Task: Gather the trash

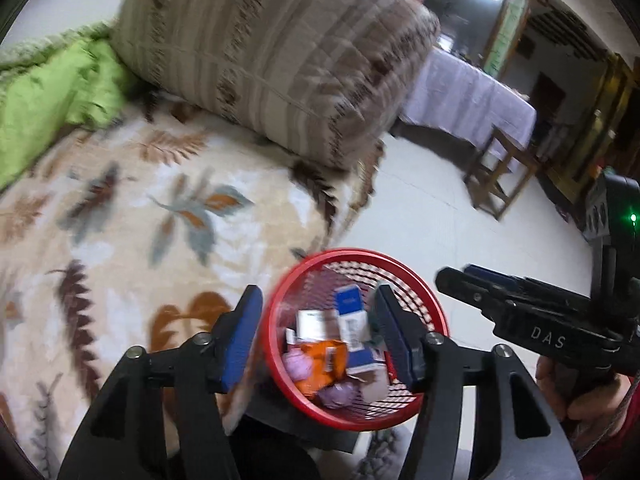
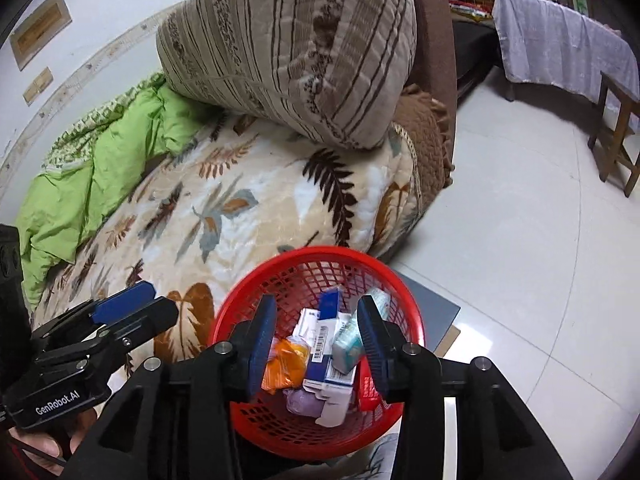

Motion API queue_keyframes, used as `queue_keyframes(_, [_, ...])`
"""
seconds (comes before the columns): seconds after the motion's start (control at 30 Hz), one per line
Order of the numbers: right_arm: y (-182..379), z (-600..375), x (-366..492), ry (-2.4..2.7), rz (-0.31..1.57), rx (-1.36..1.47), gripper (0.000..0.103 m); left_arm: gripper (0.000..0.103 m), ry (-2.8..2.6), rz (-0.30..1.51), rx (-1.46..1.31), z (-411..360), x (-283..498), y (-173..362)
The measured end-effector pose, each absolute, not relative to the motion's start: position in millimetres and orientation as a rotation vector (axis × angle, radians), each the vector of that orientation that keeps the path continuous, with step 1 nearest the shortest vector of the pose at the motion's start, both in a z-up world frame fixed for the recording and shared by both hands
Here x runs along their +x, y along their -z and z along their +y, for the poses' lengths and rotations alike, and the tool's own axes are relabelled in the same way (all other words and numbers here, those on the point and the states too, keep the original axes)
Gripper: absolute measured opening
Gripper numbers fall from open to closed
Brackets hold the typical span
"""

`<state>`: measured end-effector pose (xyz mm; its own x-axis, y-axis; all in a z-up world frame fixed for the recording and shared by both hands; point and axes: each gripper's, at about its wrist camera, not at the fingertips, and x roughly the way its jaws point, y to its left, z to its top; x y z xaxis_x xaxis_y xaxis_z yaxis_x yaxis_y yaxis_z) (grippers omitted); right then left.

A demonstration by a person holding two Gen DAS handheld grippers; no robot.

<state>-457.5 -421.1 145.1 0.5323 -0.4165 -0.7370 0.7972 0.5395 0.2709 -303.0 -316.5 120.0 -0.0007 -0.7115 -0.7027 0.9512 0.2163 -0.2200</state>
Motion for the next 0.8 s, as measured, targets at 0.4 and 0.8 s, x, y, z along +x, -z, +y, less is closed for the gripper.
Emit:
queue_keyframes(0.4, [-179, -325, -451, 0.957, 0.541, 0.477, 0.097, 0.103, 1.035, 0.548, 0.355, -197, -307, -158])
queue_keyframes(0.8, [-187, -278, -452, 0.969, 0.527, 0.364, 0.099, 0.103, 0.946, 0.493, 0.284, -151, -304, -166])
